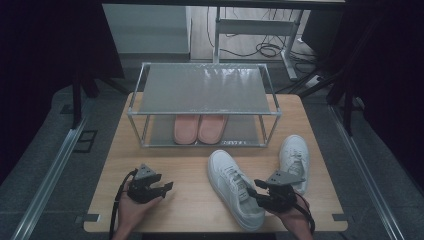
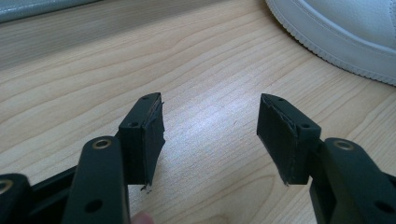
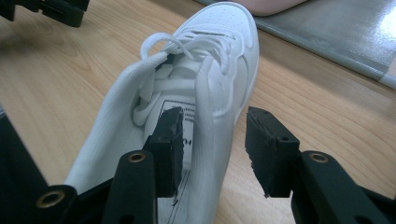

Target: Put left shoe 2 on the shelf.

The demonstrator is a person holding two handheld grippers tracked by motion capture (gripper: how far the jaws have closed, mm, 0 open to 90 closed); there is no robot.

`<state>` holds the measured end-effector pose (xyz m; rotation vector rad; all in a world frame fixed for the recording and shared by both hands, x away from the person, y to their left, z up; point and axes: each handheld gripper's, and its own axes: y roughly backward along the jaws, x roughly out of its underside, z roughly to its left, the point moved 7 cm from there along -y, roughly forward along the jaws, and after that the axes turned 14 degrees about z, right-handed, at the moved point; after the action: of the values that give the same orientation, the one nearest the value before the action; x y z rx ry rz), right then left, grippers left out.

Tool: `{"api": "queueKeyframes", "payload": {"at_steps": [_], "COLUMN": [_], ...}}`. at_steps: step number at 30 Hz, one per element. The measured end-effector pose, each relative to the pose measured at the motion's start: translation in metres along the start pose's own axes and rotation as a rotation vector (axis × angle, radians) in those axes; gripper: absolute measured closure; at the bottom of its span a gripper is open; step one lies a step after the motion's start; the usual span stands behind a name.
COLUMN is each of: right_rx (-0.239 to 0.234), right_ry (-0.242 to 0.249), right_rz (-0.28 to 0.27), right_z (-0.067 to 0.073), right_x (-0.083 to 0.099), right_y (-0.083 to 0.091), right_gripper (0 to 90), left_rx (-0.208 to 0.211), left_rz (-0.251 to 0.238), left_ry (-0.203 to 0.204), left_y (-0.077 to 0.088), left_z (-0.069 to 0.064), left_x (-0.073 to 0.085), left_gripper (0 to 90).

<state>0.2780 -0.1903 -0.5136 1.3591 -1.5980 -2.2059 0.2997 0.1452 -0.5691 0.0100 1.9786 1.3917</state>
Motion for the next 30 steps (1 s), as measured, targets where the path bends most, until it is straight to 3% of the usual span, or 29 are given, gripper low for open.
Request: {"api": "queueKeyframes", "payload": {"at_steps": [1, 12, 18, 27, 30], "right_rx": [0.029, 0.059, 0.025, 0.053, 0.035], "right_ry": [0.01, -0.016, -0.067, -0.095, -0.122], "right_rz": [0.012, 0.045, 0.014, -0.016, -0.042], "right_z": [-0.001, 0.001, -0.001, -0.003, -0.006], "right_x": [-0.003, -0.009, -0.009, -0.009, -0.009], "right_y": [-0.005, -0.027, -0.032, -0.033, -0.034], "right_gripper": [57.4, 64.0, 71.2, 81.0, 82.1], "left_rx": [-0.001, -0.003, -0.002, -0.002, -0.002], "left_rz": [0.001, -0.011, -0.006, -0.005, -0.006], "left_ry": [0.0, 0.003, 0.0, 0.002, 0.001], "left_y": [0.0, 0.002, 0.001, 0.001, 0.001], "left_z": [0.0, 0.001, -0.001, 0.0, 0.0], "left_x": [0.0, 0.0, 0.0, 0.0, 0.0], "left_gripper": [41.6, 41.9, 41.9, 41.9, 41.9]}}
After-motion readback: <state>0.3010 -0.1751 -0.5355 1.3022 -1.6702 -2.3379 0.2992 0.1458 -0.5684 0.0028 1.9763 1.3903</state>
